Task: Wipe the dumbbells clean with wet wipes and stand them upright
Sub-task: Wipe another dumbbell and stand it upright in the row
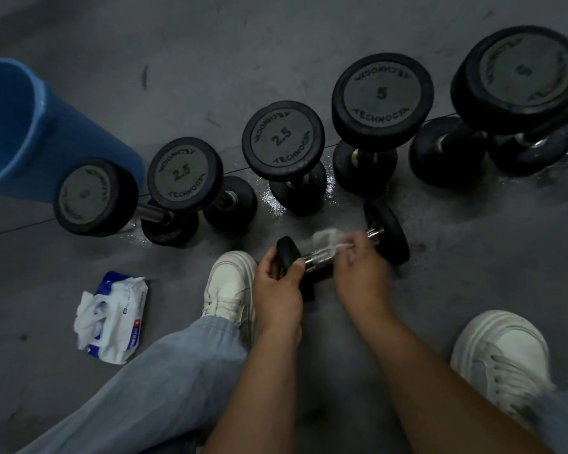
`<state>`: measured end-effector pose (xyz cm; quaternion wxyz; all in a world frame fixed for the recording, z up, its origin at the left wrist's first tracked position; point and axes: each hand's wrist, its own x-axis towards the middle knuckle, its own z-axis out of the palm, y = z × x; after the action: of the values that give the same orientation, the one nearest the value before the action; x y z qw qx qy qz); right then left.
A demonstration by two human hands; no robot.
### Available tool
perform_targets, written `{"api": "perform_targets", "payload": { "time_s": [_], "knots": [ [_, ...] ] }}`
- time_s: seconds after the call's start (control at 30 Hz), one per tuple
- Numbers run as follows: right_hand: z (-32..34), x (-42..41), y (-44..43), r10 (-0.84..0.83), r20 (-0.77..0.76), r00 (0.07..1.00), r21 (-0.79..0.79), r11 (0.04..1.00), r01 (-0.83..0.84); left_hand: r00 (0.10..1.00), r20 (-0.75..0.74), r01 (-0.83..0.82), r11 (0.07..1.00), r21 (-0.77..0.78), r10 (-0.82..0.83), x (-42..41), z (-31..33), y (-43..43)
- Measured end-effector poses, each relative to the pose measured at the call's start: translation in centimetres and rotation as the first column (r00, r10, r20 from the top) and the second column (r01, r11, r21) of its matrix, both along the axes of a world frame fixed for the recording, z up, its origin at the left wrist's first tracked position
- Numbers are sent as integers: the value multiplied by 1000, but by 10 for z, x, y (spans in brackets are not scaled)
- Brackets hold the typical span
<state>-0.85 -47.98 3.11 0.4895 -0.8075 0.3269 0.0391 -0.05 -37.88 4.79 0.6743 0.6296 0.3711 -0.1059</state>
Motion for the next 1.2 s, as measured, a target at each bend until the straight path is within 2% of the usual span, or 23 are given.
{"api": "perform_targets", "payload": {
  "time_s": [0.03,0.07,0.13,0.17,0.2,0.23,0.33,0.37,0.43,0.47,0.5,0.57,0.6,0.63,0.67,0.77,0.83,0.93,0.97,1.03,1.1,1.13,1.2],
  "knots": [
    [3,1,-2,-110,12,994,-6,994,110,1000,-1,-1,1000,4,1,0,0,0],
    [4,3,-2,-147,-13,989,5,989,147,1000,-1,3,1000,10,-3,0,-1,0],
    [2,5,4,61,-114,992,16,998,-60,1000,3,7,1000,18,-7,0,-1,0],
    [1,4,7,199,-126,972,31,980,-197,1000,10,8,1000,17,-9,0,-1,1],
    [1,4,8,248,-120,961,39,969,-245,1000,18,10,1000,17,-10,1,-1,1],
    [0,4,4,223,-104,969,22,975,-222,1000,22,11,1000,18,-12,1,-2,1],
    [2,-1,-5,-106,-50,993,-32,994,105,1000,24,8,1000,24,-9,0,-2,0],
    [3,-3,-3,-61,-90,994,-16,998,60,1000,21,12,1000,28,-12,0,-2,1],
    [-3,-10,12,267,-181,947,99,963,-252,1000,17,22,999,30,-22,1,-1,1],
    [-6,-13,17,349,-175,921,145,934,-326,999,21,27,999,28,-27,1,-1,2],
    [-6,-14,16,326,-135,936,140,941,-307,999,22,34,999,29,-35,1,-1,2],
    [-6,-13,5,36,-10,999,73,997,-36,999,18,36,999,34,-37,1,-1,2],
    [-6,-13,0,-104,42,994,44,994,102,999,20,32,999,36,-33,0,-1,2],
    [-4,-11,-3,-154,47,987,28,988,153,999,19,28,999,37,-29,0,-1,2],
    [-3,-10,-4,-113,12,993,11,993,113,1000,16,25,999,39,-26,0,-1,1],
    [-8,-7,5,201,-119,972,20,979,-200,1000,13,26,999,38,-27,2,-1,1],
    [-6,-6,4,172,-38,984,31,985,-171,1000,12,20,999,41,-20,1,0,1],
    [0,-6,-7,-74,48,996,-3,997,74,1000,11,17,999,51,-17,-4,3,-2],
    [0,-6,-8,-64,5,998,-13,998,64,1000,10,19,998,54,-20,-6,4,-2],
    [-6,-8,-4,143,-96,985,-51,988,-148,1000,8,28,998,52,-29,-11,5,-2],
    [-11,-11,1,322,-71,944,-57,944,-326,999,0,42,998,46,-42,-15,7,-1],
    [-11,-11,-1,326,-46,944,-63,942,-329,999,-5,48,998,45,-48,-16,7,-1],
    [-11,-12,-10,168,-26,985,-54,984,-169,998,-8,62,997,45,-61,-20,10,0]
  ]
}}
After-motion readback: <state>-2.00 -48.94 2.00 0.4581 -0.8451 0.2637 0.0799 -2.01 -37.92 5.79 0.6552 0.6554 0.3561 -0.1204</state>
